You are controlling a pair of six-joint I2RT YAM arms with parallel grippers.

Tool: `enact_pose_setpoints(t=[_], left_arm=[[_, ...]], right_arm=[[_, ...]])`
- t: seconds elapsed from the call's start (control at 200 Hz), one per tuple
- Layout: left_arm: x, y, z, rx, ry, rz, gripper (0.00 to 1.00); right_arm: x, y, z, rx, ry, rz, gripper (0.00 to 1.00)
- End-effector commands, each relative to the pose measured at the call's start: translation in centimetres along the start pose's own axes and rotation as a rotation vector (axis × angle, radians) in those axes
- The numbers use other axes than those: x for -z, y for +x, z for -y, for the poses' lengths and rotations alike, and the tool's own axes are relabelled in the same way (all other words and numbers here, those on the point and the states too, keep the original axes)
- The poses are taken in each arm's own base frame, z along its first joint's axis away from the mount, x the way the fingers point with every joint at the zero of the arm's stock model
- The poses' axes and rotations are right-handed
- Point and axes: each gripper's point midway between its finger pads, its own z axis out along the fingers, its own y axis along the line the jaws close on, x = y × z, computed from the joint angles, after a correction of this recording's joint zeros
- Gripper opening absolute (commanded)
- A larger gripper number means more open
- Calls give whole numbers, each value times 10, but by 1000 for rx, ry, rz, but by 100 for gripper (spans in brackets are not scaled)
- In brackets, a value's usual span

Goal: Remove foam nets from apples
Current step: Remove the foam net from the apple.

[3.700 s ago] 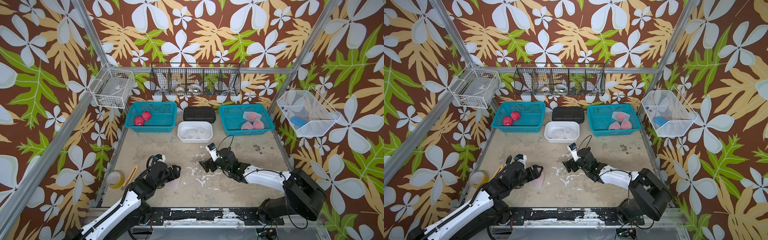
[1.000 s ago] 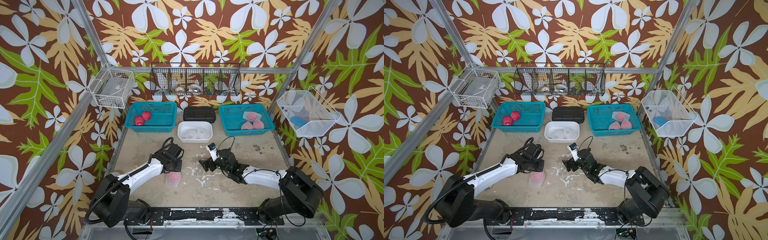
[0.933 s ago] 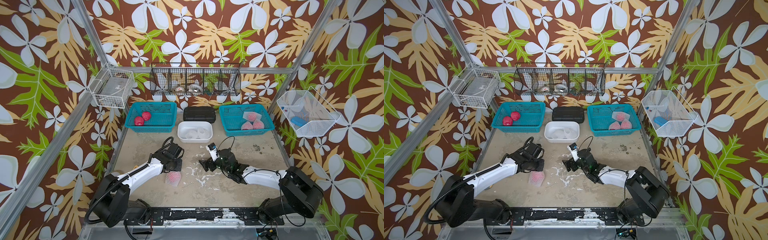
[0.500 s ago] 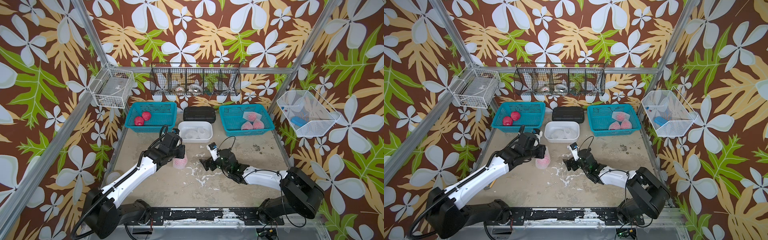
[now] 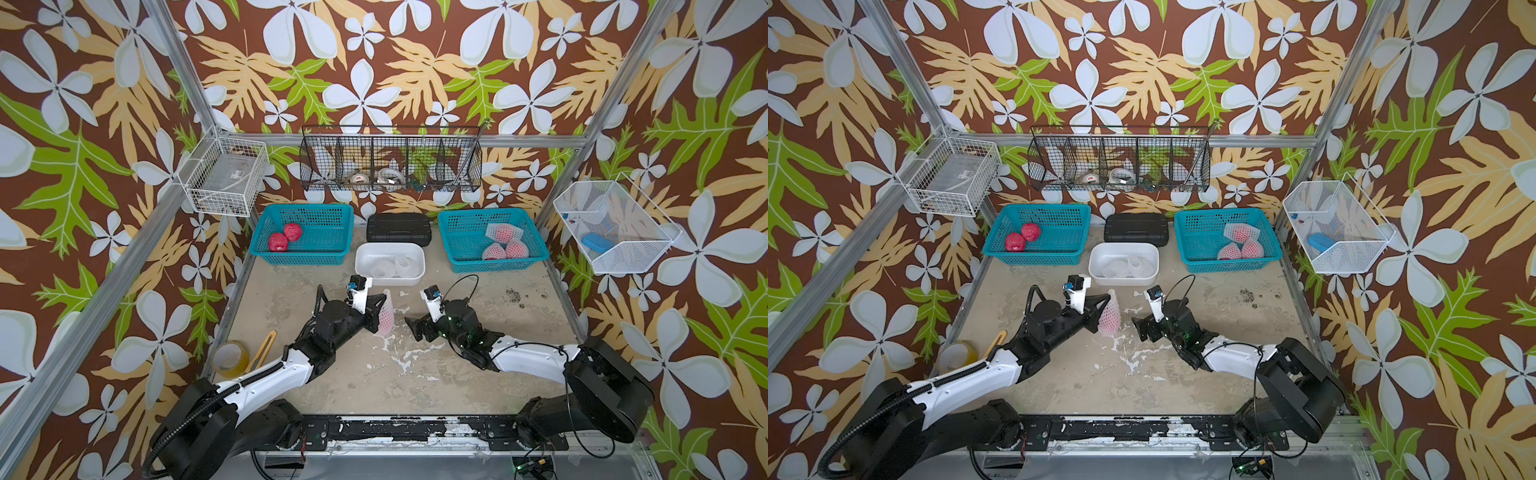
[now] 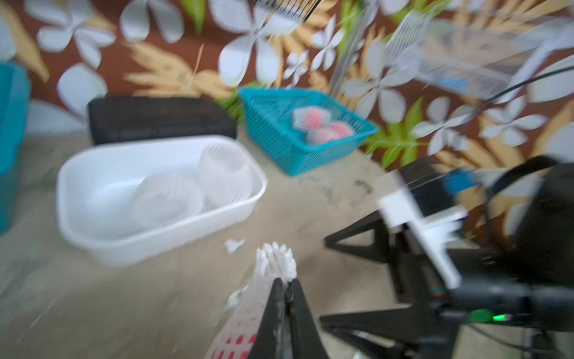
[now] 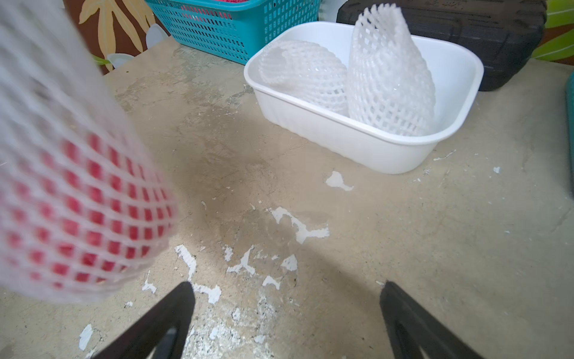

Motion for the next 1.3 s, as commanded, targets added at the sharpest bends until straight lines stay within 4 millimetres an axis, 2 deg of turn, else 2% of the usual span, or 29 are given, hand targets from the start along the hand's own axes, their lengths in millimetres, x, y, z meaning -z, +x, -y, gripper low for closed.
enact_pose_setpoints(t=[0.0,0.205,0.265,0.37,0.41,0.47,0.53,0.601,0.736,0.926,1.011,1.161,1.296], left_arm=[[-1,-34,1,-40,-16,132,0],[-18,6,-6,-17,-3,60,0],[-19,5,-7,-4,-8,73,0],[-18,-7,-1,-21,14,101,0],[-21,-4,-3,-29,3,88,0],[-25,8,-8,-42,-11,60,0],[-31,27,-15,-46,-24,25,0],[-35,38,-13,-25,1,10,0],[-32,22,0,-18,14,78,0],[-33,29,-6,-41,-14,65,0],[-30,26,-3,-29,-4,79,0],[-31,8,-3,-82,-28,85,0],[-32,-24,1,-123,-30,120,0]], right_arm=[[1,-10,-1,-13,-5,34,96],[3,-11,0,-20,2,49,95],[5,-11,7,-21,38,50,95],[10,-11,18,-42,75,65,95],[12,-11,21,-54,78,68,95],[12,-11,21,-62,71,73,95],[11,-12,20,-61,67,71,94],[10,-11,20,-62,64,66,94],[11,-10,20,-60,65,69,94],[6,-9,17,-63,44,57,93],[7,-10,18,-64,51,59,93],[7,-10,19,-64,56,61,93],[6,-10,19,-66,53,59,93]])
